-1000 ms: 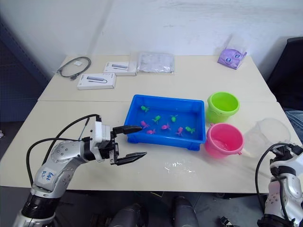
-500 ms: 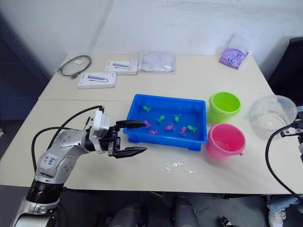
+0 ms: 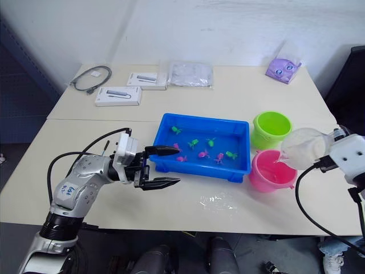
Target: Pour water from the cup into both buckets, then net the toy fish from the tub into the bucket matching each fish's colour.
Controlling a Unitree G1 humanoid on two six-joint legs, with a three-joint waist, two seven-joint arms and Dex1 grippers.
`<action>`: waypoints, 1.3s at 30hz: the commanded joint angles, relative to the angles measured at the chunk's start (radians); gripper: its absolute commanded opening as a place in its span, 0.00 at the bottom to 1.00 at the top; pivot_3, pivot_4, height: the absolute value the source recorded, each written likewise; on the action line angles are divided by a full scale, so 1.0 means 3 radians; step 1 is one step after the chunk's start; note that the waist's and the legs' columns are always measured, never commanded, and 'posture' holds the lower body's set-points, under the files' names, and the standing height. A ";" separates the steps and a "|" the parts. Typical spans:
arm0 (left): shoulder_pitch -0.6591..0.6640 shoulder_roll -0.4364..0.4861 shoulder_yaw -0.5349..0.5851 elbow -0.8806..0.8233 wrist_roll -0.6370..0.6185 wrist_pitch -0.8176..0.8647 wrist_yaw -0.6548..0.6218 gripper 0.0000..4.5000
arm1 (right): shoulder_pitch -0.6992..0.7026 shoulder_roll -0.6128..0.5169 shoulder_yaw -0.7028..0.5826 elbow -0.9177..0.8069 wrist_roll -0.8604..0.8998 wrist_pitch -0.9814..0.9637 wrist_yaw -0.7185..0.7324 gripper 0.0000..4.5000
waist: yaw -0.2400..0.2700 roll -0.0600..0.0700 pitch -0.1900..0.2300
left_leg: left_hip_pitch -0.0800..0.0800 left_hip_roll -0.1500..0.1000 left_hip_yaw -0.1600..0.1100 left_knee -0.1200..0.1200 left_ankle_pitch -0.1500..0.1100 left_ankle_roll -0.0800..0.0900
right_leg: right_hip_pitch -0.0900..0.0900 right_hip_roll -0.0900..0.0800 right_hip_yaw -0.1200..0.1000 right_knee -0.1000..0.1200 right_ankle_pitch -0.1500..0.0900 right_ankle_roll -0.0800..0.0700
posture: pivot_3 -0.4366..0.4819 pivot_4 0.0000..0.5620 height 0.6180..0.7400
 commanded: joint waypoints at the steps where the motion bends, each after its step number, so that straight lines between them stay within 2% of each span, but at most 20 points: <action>1: -0.0028 -0.0007 0.0023 -0.0122 0.0002 -0.0057 0.0021 1.00 | 0.0011 -0.0009 -0.0048 0.0055 -0.0245 -0.0418 -0.0134 0.01 | 0.0002 0.0000 0.0000 | 0.0000 0.0000 0.0000 0.0000 0.0000 0.0000 | 0.0000 0.0000 0.0000 0.0000 0.0000 0.0000 | 0.48 0.27 1.00; 9: 0.0002 -0.0021 0.0022 -0.0117 0.0041 -0.0109 0.0079 1.00 | 0.0024 0.0059 -0.0065 0.0253 -0.0457 -0.0713 -0.0193 0.01 | -0.0004 -0.0001 0.0000 | 0.0001 0.0000 0.0000 0.0000 0.0002 -0.0001 | 0.0000 0.0000 0.0000 0.0000 0.0000 0.0000 | 0.48 0.27 1.00; 24: 0.0031 -0.0090 -0.0022 -0.0127 0.0099 -0.0175 0.0133 1.00 | -0.0087 0.0091 -0.0020 0.0338 -0.0765 -0.0874 -0.0415 0.01 | -0.0005 -0.0001 0.0000 | 0.0001 0.0000 0.0000 0.0000 0.0003 -0.0002 | 0.0001 0.0001 0.0000 0.0002 0.0000 0.0000 | 0.48 0.27 1.00; 39: 0.0007 -0.0109 -0.0008 -0.0146 0.0109 -0.0233 0.0166 1.00 | -0.0149 0.0109 -0.0031 0.0468 -0.0826 -0.0994 -0.0539 0.01 | -0.0007 -0.0001 0.0000 | 0.0001 0.0000 0.0000 0.0001 0.0004 -0.0002 | 0.0001 0.0001 0.0000 0.0002 0.0000 0.0000 | 0.48 0.27 1.00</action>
